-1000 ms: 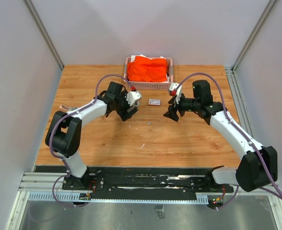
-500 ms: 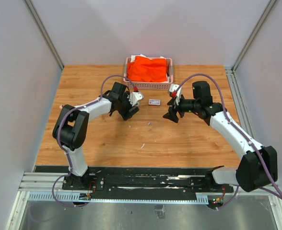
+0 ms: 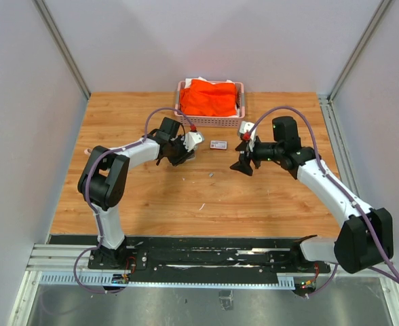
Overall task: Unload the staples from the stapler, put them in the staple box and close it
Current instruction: Pick up the stapler from the center of the board.
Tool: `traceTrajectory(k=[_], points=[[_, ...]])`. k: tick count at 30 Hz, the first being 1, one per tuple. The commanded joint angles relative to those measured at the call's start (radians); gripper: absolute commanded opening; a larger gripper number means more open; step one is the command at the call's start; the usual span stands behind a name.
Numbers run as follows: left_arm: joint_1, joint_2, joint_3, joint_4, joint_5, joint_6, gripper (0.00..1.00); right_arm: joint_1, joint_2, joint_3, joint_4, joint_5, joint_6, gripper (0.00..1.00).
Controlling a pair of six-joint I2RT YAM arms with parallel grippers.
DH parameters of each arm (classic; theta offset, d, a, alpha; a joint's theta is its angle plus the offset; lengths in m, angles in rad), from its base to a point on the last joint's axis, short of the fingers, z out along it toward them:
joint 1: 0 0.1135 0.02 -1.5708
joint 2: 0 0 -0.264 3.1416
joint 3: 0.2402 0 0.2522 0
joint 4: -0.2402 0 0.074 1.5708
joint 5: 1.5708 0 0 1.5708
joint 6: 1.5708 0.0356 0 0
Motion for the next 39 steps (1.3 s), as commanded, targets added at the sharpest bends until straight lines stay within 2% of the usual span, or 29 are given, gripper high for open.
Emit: traceTrajectory(k=[1, 8, 13, 19, 27, 34, 37, 39], points=[[-0.008, -0.010, 0.009, 0.015, 0.029, 0.007, 0.36, -0.013, -0.035, -0.019, 0.010, -0.050, -0.046, 0.71], [-0.009, -0.075, -0.015, -0.030, 0.131, -0.001, 0.12, -0.013, -0.066, -0.056, 0.012, -0.114, -0.149, 0.71], [-0.008, -0.142, -0.014, -0.128, 0.297, -0.006, 0.10, -0.008, -0.097, -0.093, -0.002, -0.163, -0.278, 0.70], [-0.009, -0.189, 0.039, -0.337, 0.516, 0.009, 0.09, 0.022, -0.136, -0.150, -0.047, -0.188, -0.508, 0.68], [-0.008, -0.167, 0.068, -0.553, 0.720, 0.048, 0.08, 0.077, -0.184, -0.221, -0.065, -0.122, -0.797, 0.67], [-0.008, -0.134, 0.050, -0.683, 0.866, 0.111, 0.06, 0.231, -0.218, -0.275, 0.033, 0.087, -0.903, 0.63], [-0.013, -0.122, 0.037, -0.704, 0.901, 0.123, 0.04, 0.300, -0.193, -0.260, 0.044, 0.147, -0.906, 0.53], [-0.027, -0.114, 0.030, -0.719, 0.893, 0.143, 0.03, 0.331, -0.167, -0.247, 0.075, 0.165, -0.855, 0.51]])
